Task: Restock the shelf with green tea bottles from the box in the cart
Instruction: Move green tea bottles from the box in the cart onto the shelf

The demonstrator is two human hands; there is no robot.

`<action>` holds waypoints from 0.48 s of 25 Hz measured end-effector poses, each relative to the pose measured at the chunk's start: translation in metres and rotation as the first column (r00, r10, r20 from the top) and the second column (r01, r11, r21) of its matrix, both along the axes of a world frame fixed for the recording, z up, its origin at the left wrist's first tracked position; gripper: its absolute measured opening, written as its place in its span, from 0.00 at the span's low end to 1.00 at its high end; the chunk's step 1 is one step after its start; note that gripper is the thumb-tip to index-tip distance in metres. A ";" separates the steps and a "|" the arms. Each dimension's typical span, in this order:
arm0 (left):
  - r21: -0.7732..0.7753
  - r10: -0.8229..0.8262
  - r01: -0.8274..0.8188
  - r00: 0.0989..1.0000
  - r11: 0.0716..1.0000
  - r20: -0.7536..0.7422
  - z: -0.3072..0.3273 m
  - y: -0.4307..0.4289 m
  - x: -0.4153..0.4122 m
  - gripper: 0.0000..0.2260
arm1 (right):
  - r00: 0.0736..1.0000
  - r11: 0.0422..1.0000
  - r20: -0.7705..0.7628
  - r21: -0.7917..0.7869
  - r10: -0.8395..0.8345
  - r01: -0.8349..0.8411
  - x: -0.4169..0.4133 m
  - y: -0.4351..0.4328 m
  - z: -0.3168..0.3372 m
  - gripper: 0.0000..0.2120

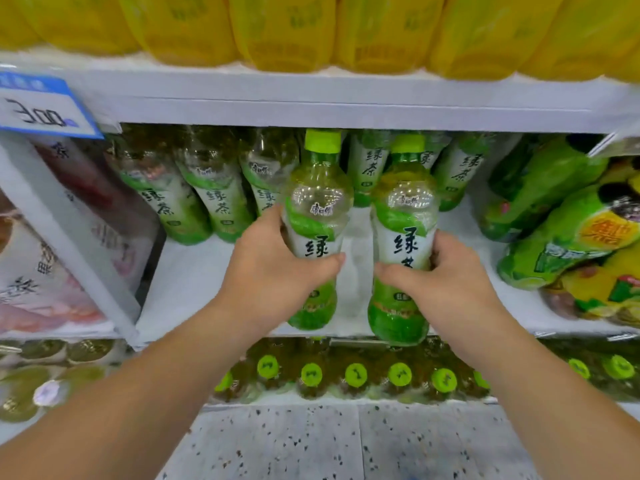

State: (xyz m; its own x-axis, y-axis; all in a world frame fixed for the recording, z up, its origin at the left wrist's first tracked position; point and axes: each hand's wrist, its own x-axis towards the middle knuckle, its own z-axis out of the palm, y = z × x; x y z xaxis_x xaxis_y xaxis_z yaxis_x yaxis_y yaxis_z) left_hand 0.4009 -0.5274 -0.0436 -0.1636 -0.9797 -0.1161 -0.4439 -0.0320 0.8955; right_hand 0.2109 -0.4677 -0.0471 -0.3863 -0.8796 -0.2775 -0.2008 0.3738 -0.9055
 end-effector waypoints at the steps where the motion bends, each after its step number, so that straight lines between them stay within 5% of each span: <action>1: -0.019 -0.004 0.003 1.000 1.000 -0.008 -0.002 -0.002 -0.003 0.21 | 1.000 0.999 -0.014 -0.036 0.003 -0.003 -0.003 -0.004 -0.001 0.17; 6: -0.081 0.012 -0.019 0.996 0.997 -0.093 -0.020 -0.006 -0.012 0.26 | 0.989 0.989 -0.149 -0.147 -0.019 -0.003 -0.009 -0.014 -0.023 0.24; 12: -0.125 -0.021 -0.004 0.980 0.992 -0.197 -0.034 -0.003 -0.013 0.28 | 0.993 0.982 -0.108 -0.175 0.050 -0.069 -0.016 -0.014 -0.045 0.25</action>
State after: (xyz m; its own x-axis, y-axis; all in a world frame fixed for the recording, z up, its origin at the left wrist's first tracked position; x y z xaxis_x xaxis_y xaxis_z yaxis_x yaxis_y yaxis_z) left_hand 0.3880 -0.5304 -0.0777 -0.1796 -0.9829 0.0415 -0.2577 0.0877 0.9622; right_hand 0.1951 -0.4816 -0.0921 -0.3499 -0.9337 -0.0759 -0.3134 0.1930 -0.9298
